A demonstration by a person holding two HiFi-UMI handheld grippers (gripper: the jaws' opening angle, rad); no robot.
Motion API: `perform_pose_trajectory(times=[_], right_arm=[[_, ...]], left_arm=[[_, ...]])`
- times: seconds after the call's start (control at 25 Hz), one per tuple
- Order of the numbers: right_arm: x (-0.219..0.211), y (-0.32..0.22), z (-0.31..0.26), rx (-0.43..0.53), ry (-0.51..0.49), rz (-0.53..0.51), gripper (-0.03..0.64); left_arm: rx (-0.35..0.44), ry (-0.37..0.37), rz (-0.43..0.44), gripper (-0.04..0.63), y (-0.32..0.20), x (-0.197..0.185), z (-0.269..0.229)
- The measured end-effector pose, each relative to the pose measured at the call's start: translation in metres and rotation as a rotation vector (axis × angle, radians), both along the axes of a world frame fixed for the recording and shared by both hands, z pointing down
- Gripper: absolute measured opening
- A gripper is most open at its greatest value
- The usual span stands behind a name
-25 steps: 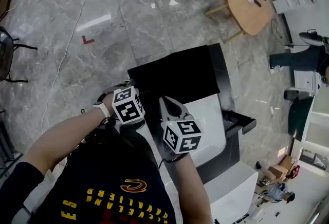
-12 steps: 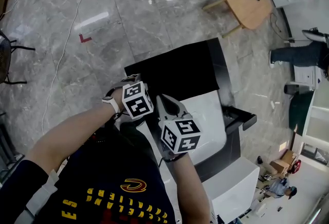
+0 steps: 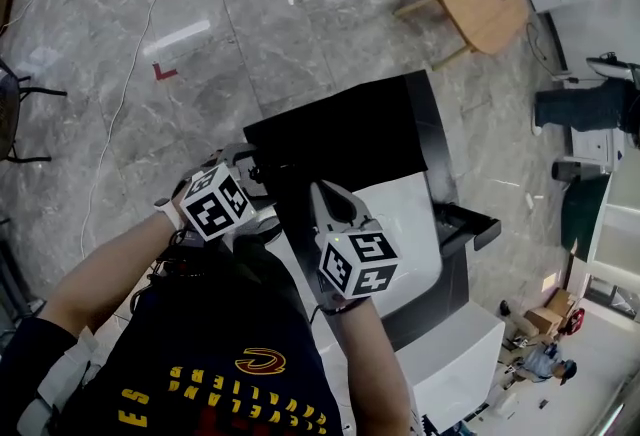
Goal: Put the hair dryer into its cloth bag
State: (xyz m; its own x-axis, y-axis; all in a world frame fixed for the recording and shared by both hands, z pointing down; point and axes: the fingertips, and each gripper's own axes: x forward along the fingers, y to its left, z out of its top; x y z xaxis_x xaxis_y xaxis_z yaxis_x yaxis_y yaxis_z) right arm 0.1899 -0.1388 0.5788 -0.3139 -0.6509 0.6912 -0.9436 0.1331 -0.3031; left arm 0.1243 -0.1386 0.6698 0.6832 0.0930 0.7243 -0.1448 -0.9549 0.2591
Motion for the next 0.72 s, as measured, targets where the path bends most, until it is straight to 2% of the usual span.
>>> perform_pose_trajectory(times=[0.12,0.24,0.32,0.4,0.44,0.56,0.72], right_arm=[[0.001,0.001,0.001,0.007,-0.003,0.011,0.009],[0.001,0.002,0.001,0.006,0.0,0.02,0.011],[0.002,0.004,0.001,0.005,0.005,0.022,0.011],[0.002,0.005,0.002,0.002,0.012,0.018,0.011],[0.003,0.005,0.003,-0.001,0.017,0.014,0.009],[0.0,0.009,0.006,-0.016,0.032,-0.002,0.009],[-0.008,0.006,0.005,-0.017,0.023,-0.011,0.009]], left_arm=[[-0.031,0.014,-0.057,0.382,0.001,-0.023,0.002],[-0.048,0.012,-0.069,0.365,0.006,-0.026,0.009],[-0.041,0.031,-0.092,0.306,0.004,-0.019,0.008],[-0.03,0.045,-0.115,0.189,-0.001,-0.012,0.007],[-0.027,0.046,-0.119,0.16,-0.003,-0.009,0.007],[-0.046,0.044,-0.122,0.159,0.0,-0.003,0.007],[-0.095,0.043,-0.167,0.158,-0.001,0.003,0.004]])
